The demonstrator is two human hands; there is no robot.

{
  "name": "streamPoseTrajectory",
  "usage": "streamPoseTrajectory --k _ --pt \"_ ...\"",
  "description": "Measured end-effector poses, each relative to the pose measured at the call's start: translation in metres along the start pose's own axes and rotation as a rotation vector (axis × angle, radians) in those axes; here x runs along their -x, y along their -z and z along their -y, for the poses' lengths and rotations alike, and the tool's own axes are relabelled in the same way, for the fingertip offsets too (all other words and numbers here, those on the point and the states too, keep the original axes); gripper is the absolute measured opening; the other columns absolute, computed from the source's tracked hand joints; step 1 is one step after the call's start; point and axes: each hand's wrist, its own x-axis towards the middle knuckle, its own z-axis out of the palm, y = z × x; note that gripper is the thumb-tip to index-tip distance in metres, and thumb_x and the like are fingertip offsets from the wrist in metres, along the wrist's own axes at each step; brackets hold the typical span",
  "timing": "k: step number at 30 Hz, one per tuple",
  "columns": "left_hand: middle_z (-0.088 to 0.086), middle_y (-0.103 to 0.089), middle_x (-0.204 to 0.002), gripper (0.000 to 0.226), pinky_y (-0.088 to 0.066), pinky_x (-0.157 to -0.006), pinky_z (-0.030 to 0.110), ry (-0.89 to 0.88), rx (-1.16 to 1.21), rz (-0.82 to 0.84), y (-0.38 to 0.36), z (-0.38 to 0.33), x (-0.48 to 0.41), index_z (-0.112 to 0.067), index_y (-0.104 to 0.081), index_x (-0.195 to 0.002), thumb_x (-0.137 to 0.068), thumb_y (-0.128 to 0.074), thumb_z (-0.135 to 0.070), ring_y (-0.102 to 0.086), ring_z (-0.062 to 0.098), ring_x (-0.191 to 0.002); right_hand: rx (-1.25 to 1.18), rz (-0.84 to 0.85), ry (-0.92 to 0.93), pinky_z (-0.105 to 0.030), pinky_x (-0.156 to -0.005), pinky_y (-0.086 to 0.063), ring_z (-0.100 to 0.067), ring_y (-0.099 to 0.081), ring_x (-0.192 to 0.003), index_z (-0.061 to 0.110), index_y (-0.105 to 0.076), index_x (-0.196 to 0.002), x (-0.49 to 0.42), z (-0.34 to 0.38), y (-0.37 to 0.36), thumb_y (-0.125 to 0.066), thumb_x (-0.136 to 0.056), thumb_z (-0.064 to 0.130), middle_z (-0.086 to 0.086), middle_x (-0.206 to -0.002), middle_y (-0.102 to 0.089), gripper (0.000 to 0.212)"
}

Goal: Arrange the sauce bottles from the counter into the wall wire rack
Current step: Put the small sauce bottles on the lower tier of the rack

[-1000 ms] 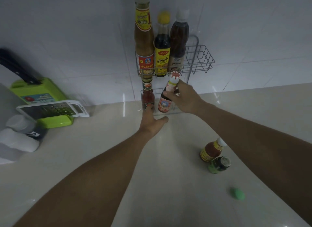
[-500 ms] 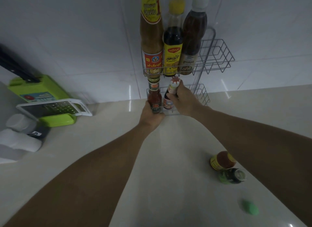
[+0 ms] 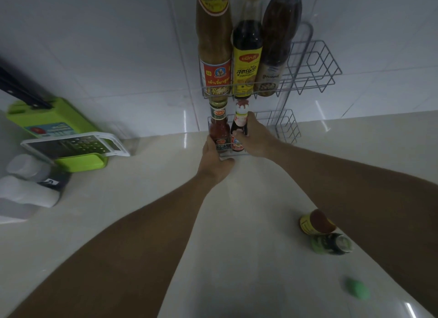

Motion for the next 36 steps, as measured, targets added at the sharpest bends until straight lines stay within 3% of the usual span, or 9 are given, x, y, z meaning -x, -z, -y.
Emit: streamPoseTrajectory --k 6,10,13,20,23,25,30,33,36 --pt "0.009 -0.053 -0.134 0.085 -0.054 -0.099 0.042 0.005 0.035 -0.018 -0.003 0.005 -0.001 -0.022 -0.04 -0.143 -0.061 -0.063 -0.018 -0.057 0.025 -0.118 -0.021 0.037 -0.034 -0.033 -0.097 -0.039 -0.031 -0.051 -0.129 0.006 -0.029 -0.146 0.002 0.002 0.002 -0.059 -0.098 0.015 -0.016 -0.14 -0.053 0.057" --pt "0.0 -0.037 -0.129 0.065 -0.041 -0.095 0.026 0.046 -0.025 -0.077 -0.002 -0.005 0.014 -0.012 -0.04 -0.137 -0.079 -0.067 -0.01 -0.046 0.015 -0.109 0.015 0.044 -0.04 -0.03 -0.099 -0.035 -0.03 -0.047 -0.134 0.006 -0.025 -0.15 0.009 0.004 0.008 -0.061 -0.097 0.018 -0.015 -0.147 -0.048 0.066" --pt "0.007 -0.039 -0.132 0.059 -0.04 -0.095 0.027 0.009 -0.094 -0.132 -0.004 -0.004 0.019 -0.01 -0.041 -0.135 -0.082 -0.066 -0.016 -0.045 0.02 -0.116 0.074 0.03 -0.052 -0.032 -0.109 -0.032 -0.03 -0.037 -0.142 0.008 -0.017 -0.155 0.018 0.005 0.018 -0.061 -0.098 0.024 -0.013 -0.157 -0.036 0.075" --pt "0.007 -0.045 -0.141 0.062 -0.039 -0.094 0.023 -0.085 -0.113 0.048 -0.03 -0.02 0.047 -0.015 -0.044 -0.141 -0.084 -0.069 -0.016 -0.049 0.022 -0.123 0.168 -0.004 -0.016 -0.025 -0.108 -0.028 -0.025 -0.032 -0.145 0.011 -0.02 -0.156 0.064 0.003 0.06 -0.058 -0.1 0.033 -0.009 -0.16 -0.031 0.071" --pt "0.005 -0.042 -0.147 0.071 -0.04 -0.103 0.027 -0.079 -0.147 0.224 -0.053 -0.025 0.061 -0.016 -0.039 -0.148 -0.084 -0.07 -0.014 -0.043 0.022 -0.136 0.263 0.003 -0.045 -0.023 -0.098 -0.032 -0.025 -0.042 -0.137 0.015 -0.034 -0.151 0.093 -0.002 0.082 -0.057 -0.099 0.039 -0.006 -0.154 -0.04 0.062" --pt "0.002 -0.039 -0.151 0.077 -0.041 -0.096 0.026 -0.081 -0.202 0.357 -0.069 -0.029 0.073 -0.02 -0.035 -0.151 -0.084 -0.071 -0.013 -0.041 0.021 -0.139 0.366 0.068 -0.102 -0.027 -0.099 -0.036 -0.024 -0.047 -0.132 0.018 -0.046 -0.144 0.115 -0.006 0.095 -0.055 -0.096 0.05 -0.004 -0.148 -0.047 0.058" --pt "0.002 -0.034 -0.158 0.094 -0.046 -0.097 0.033 -0.112 -0.275 0.576 -0.105 -0.032 0.097 -0.025 -0.025 -0.158 -0.078 -0.075 -0.017 -0.037 0.022 -0.142 0.634 0.331 -0.248 -0.037 -0.1 -0.046 -0.024 -0.058 -0.118 0.023 -0.067 -0.122 0.172 -0.012 0.113 -0.046 -0.083 0.08 -0.001 -0.13 -0.062 0.072" --pt "-0.001 -0.04 -0.155 0.098 -0.045 -0.103 0.036 -0.157 -0.287 0.66 -0.123 -0.029 0.109 -0.031 -0.032 -0.154 -0.067 -0.076 -0.031 -0.042 0.022 -0.14 0.645 0.421 -0.283 -0.034 -0.085 -0.054 -0.016 -0.071 -0.09 0.025 -0.07 -0.108 0.195 -0.02 0.115 -0.057 -0.078 0.078 0.003 -0.104 -0.07 0.062" --pt "0.003 -0.054 -0.145 0.074 -0.043 -0.097 0.03 -0.156 -0.263 0.657 -0.141 -0.019 0.117 -0.025 -0.043 -0.147 -0.081 -0.077 -0.029 -0.052 0.023 -0.131 0.583 0.362 -0.271 -0.026 -0.068 -0.053 -0.008 -0.07 -0.072 0.028 -0.073 -0.1 0.207 -0.035 0.111 -0.073 -0.078 0.053 0.007 -0.081 -0.072 0.033"
